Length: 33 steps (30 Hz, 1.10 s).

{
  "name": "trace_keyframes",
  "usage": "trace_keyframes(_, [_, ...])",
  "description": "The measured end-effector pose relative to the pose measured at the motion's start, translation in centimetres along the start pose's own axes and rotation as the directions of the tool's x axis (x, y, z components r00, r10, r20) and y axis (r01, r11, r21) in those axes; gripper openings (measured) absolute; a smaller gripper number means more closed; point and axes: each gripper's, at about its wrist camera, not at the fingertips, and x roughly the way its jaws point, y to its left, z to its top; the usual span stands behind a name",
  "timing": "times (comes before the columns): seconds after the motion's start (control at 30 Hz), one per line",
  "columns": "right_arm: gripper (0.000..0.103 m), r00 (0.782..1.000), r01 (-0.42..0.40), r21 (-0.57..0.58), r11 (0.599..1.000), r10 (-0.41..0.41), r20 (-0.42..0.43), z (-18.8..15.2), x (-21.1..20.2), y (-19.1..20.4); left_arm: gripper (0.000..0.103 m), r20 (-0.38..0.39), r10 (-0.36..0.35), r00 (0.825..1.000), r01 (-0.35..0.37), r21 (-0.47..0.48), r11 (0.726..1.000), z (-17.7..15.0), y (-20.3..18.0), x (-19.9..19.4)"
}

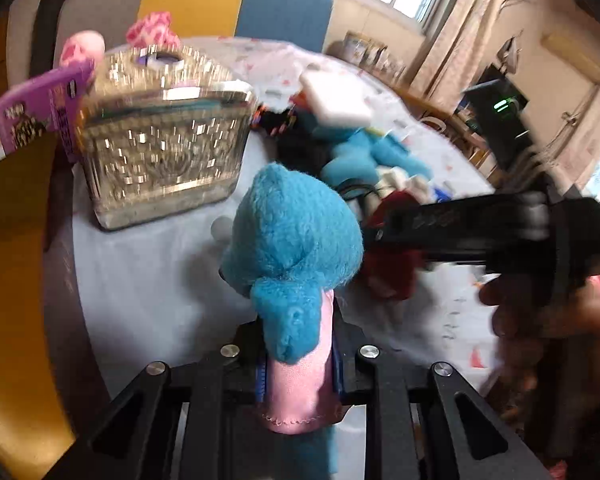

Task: Organize soft objects
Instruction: 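Grasp the red mitten with the right gripper while the left gripper lifts the doll, then lower the blue doll into the gold tray and open the left gripper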

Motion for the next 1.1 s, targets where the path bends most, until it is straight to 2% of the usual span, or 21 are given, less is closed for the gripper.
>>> trace_keyframes(0.03, [0.029, 0.999, 0.026, -0.022, 0.999, -0.026, 0.021, -0.1, -0.1, 0.3, 0.023, 0.01, -0.015, 1.0, 0.015, -0.004, 1.0, 0.1, 0.0, -0.6])
trace_keyframes(0.07, [0.028, 1.0, 0.008, -0.023, 1.0, -0.008, 0.015, -0.1, 0.0, 0.4, 0.023, 0.027, -0.032, 0.999, 0.033, -0.007, 0.999, 0.2, -0.1, -1.5])
trace_keyframes(0.13, [0.027, 1.0, 0.023, -0.043, 0.999, -0.022, 0.014, -0.3, 0.0, 0.6, 0.023, 0.057, -0.055, 0.997, 0.056, -0.019, 0.998, 0.5, 0.2, -3.1])
trace_keyframes(0.23, [0.028, 1.0, 0.014, -0.078, 0.997, -0.015, -0.015, -0.5, 0.4, 1.1, 0.024, 0.112, -0.07, 0.991, 0.08, -0.085, 0.993, 1.0, 1.7, -6.0])
trace_keyframes(0.33, [0.029, 1.0, -0.004, -0.072, 0.997, 0.003, -0.021, -0.7, 0.6, 1.0, 0.024, 0.168, -0.042, 0.985, 0.075, -0.191, 0.979, 1.6, 4.6, -8.9])
trace_keyframes(0.43, [0.029, 1.0, -0.018, -0.065, 0.998, 0.016, -0.027, -0.7, 0.8, 0.6, 0.024, 0.205, 0.045, 0.978, 0.018, -0.297, 0.955, 2.2, 8.4, -11.0])
trace_keyframes(0.57, [0.03, 1.0, 0.006, -0.098, 0.995, -0.007, -0.016, -1.3, 0.6, 0.9, 0.024, 0.154, 0.143, 0.978, -0.058, -0.454, 0.889, 2.6, 14.3, -10.8])
trace_keyframes(0.67, [0.03, 1.0, 0.02, -0.117, 0.993, -0.021, -0.011, -1.3, 0.5, 1.1, 0.024, 0.098, 0.16, 0.982, -0.087, -0.517, 0.852, 3.2, 17.4, -9.5])
trace_keyframes(0.83, [0.03, 0.999, 0.034, -0.14, 0.99, -0.036, -0.005, -1.4, 0.2, 1.4, 0.028, 0.034, 0.143, 0.989, -0.099, -0.567, 0.818, 5.0, 20.3, -6.0])
trace_keyframes(0.93, [0.03, 0.999, 0.039, -0.149, 0.988, -0.04, -0.003, -1.5, 0.2, 1.5, 0.04, 0.027, 0.169, 0.985, -0.124, -0.572, 0.811, 5.8, 21.2, -4.5])
trace_keyframes(1.0, [0.03, 0.999, 0.043, -0.154, 0.987, -0.043, -0.001, -1.6, 0.0, 1.5, 0.061, 0.011, 0.166, 0.986, -0.131, -0.567, 0.813, 6.1, 21.7, -3.9])
trace_keyframes(1.07, [0.03, 0.999, 0.047, -0.158, 0.986, -0.048, 0.0, -1.4, 0.4, 2.0, 0.065, 0.016, 0.19, 0.982, -0.15, -0.553, 0.82, 5.9, 21.6, -4.8])
trace_keyframes(1.1, [0.03, 0.999, 0.049, -0.159, 0.986, -0.049, 0.001, -1.4, 0.6, 2.2, 0.066, 0.025, 0.23, 0.973, -0.183, -0.53, 0.828, 5.7, 21.2, -5.6])
